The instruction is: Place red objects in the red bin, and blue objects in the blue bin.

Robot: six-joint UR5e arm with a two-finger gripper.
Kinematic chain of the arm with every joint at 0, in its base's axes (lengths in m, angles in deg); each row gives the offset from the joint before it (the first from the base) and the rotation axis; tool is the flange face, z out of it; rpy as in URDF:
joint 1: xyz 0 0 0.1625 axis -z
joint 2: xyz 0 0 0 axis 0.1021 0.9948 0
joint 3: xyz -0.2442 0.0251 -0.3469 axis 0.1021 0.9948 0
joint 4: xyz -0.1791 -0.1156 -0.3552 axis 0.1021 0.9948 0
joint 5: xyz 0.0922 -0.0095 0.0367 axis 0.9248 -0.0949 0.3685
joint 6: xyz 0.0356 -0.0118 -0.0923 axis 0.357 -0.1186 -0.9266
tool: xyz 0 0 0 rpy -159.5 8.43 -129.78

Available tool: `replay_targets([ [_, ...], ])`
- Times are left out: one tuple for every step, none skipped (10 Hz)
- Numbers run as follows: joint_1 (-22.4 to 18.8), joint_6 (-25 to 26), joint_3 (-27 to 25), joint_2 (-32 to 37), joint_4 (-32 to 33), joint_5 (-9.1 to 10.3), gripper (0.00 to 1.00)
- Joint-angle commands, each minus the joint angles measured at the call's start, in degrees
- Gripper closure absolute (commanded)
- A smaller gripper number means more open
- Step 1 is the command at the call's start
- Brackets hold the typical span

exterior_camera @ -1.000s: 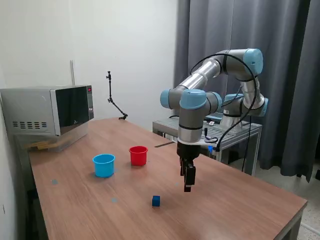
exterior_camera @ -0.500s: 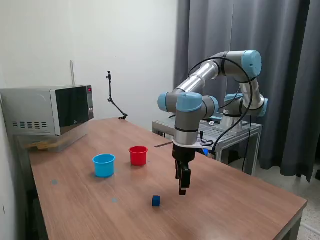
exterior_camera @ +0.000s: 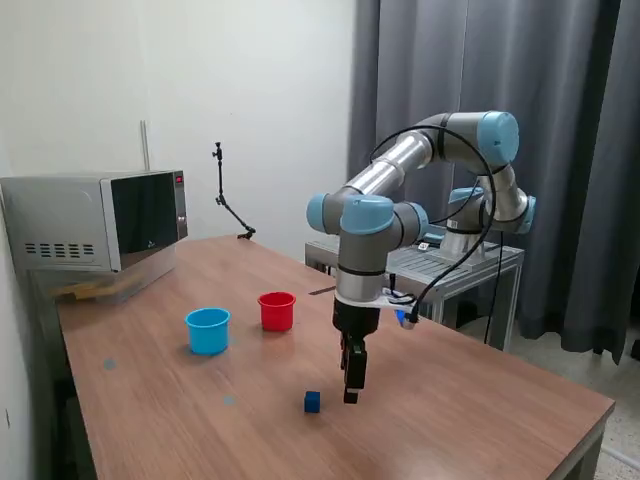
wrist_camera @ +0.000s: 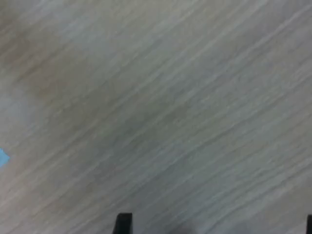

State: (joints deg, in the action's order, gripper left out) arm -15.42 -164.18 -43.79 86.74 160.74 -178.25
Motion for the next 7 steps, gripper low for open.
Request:
replay_targets([
  [0.5,0.0,1.1,-1.2,0.1,0.02,0.00],
  [0.6,0.1,1.8,-1.5,0.1,0.02,0.00],
  [1.0,0.3,1.9,-1.6,0.0,-0.06,0.00],
  [1.7,1.6,1.9,-1.7,0.0,-0.07,0.00],
  [2.2,3.1,2.1,-2.0,0.0,0.02,0.00],
  [2.5,3.2,2.1,-2.4,0.0,-0.06,0.00],
  [2.6,3.2,2.5,-2.8,0.1,-0.07,0.00],
])
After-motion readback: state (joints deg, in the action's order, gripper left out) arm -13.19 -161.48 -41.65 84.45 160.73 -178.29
